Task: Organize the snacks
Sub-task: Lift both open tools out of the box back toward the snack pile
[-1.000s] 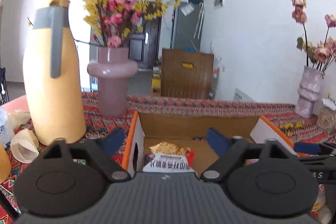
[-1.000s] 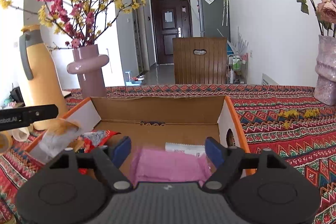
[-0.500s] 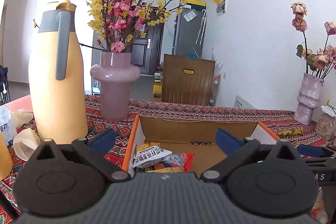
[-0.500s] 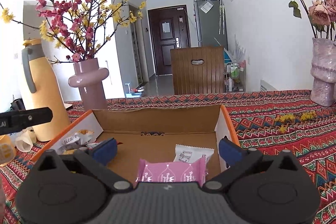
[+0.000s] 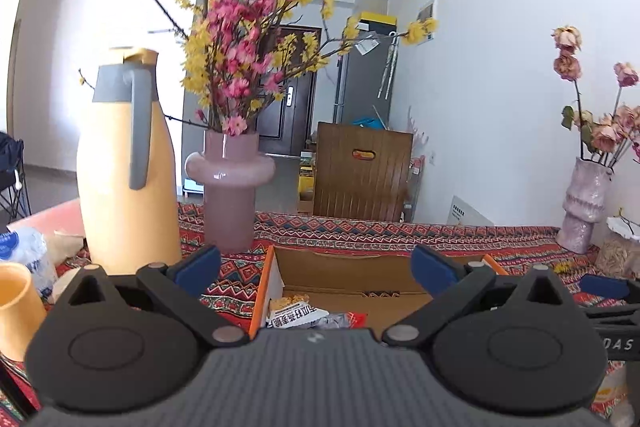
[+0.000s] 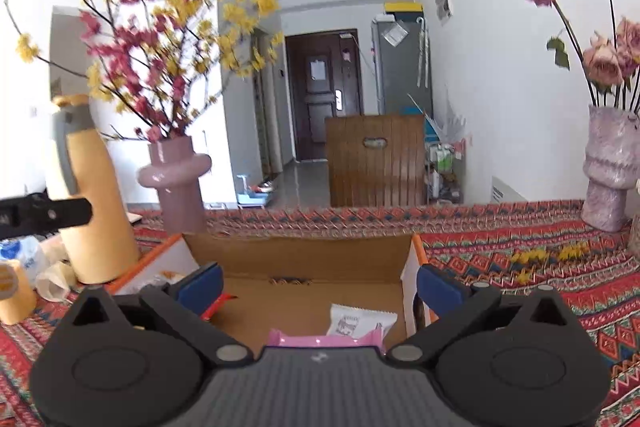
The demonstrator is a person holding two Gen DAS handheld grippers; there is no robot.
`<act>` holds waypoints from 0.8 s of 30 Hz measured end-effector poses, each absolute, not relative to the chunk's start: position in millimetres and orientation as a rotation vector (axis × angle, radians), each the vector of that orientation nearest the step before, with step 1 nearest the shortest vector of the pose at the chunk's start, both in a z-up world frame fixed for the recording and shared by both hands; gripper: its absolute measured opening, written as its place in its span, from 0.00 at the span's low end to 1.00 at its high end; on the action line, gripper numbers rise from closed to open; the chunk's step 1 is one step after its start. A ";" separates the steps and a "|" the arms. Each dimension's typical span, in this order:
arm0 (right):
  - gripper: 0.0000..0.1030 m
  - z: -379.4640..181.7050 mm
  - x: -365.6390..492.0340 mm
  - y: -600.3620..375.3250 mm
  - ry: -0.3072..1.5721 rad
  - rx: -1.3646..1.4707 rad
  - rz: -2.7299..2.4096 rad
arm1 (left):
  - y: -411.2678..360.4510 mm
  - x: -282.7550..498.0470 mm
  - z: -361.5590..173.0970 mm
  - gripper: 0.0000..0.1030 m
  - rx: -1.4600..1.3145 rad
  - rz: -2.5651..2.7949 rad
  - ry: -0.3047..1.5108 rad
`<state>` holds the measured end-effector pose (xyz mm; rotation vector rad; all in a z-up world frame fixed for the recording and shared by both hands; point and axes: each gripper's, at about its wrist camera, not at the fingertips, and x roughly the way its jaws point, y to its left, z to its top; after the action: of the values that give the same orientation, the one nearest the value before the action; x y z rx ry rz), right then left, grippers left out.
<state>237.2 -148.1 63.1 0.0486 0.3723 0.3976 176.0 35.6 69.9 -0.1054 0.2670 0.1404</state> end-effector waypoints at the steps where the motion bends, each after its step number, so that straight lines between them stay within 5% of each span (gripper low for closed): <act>1: 1.00 65.1 232.9 -149.8 0.372 0.042 0.399 | 34.9 171.9 70.9 1.00 -0.098 0.135 0.270; 24: 1.00 -1.3 159.7 -217.3 0.563 0.074 0.332 | 58.0 135.8 -11.2 1.00 -0.098 0.112 0.435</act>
<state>159.7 -217.3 -1.3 0.0736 0.5629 0.3324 135.8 58.0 -11.2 -0.0979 0.4350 0.1120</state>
